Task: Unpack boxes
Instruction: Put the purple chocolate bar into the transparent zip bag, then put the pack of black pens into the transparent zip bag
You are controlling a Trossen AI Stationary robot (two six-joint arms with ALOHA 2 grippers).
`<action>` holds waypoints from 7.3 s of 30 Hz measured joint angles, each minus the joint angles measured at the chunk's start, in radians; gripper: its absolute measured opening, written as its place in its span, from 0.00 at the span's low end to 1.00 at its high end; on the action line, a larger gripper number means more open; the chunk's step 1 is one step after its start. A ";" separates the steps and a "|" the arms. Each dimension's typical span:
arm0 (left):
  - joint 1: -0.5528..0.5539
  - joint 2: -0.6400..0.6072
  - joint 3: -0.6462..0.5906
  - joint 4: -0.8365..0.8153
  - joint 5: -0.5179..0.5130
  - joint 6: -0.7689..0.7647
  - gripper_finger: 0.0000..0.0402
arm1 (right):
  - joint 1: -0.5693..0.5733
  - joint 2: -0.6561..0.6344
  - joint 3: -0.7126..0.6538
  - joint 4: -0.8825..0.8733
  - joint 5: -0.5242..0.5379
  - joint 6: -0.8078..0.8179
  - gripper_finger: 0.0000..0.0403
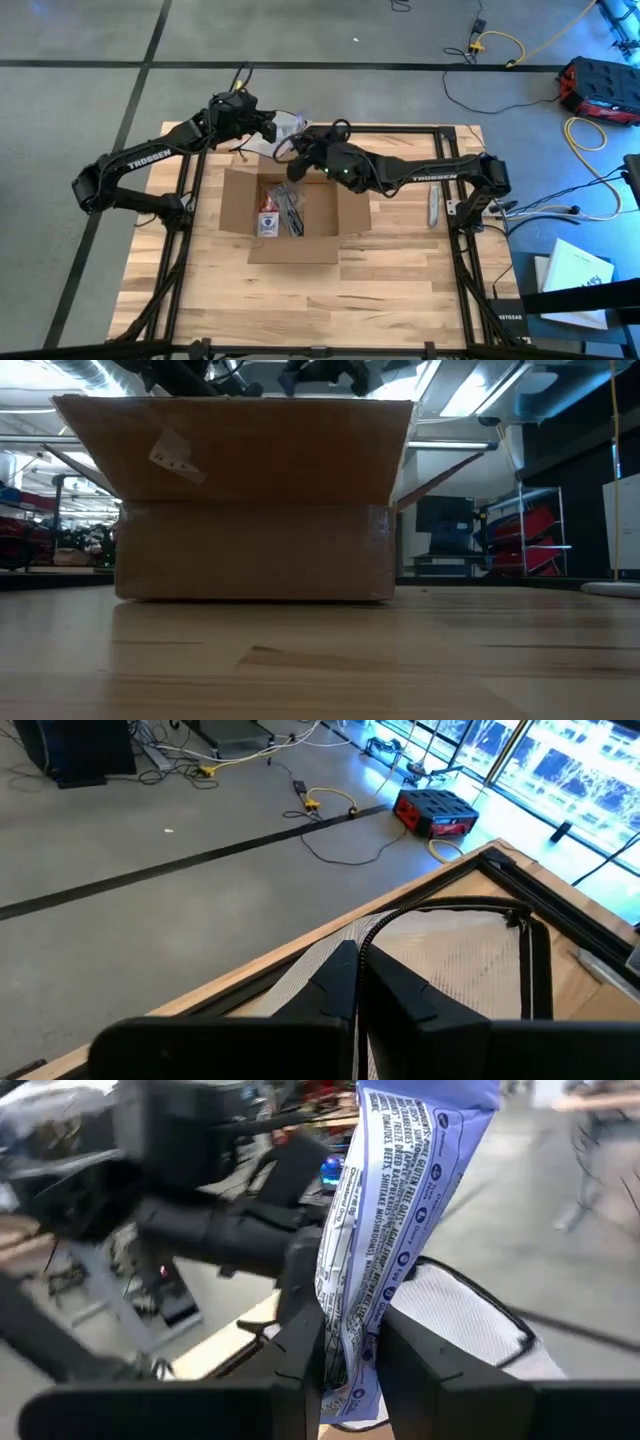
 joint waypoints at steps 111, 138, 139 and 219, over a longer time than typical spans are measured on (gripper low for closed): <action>-0.013 -0.006 0.000 -0.034 0.052 -0.075 0.00 | -0.206 0.202 -0.001 0.142 -0.896 -0.232 0.39; -0.011 -0.006 0.000 -0.024 0.051 -0.076 0.00 | -0.206 0.202 -0.001 0.142 -0.897 -0.286 0.39; -0.011 -0.006 0.000 -0.021 0.051 -0.076 0.00 | -0.206 0.202 -0.001 0.143 -0.897 -0.287 0.39; -0.010 -0.007 0.000 0.015 0.045 -0.076 0.00 | -0.050 0.018 -0.001 -0.490 -0.917 -0.245 0.39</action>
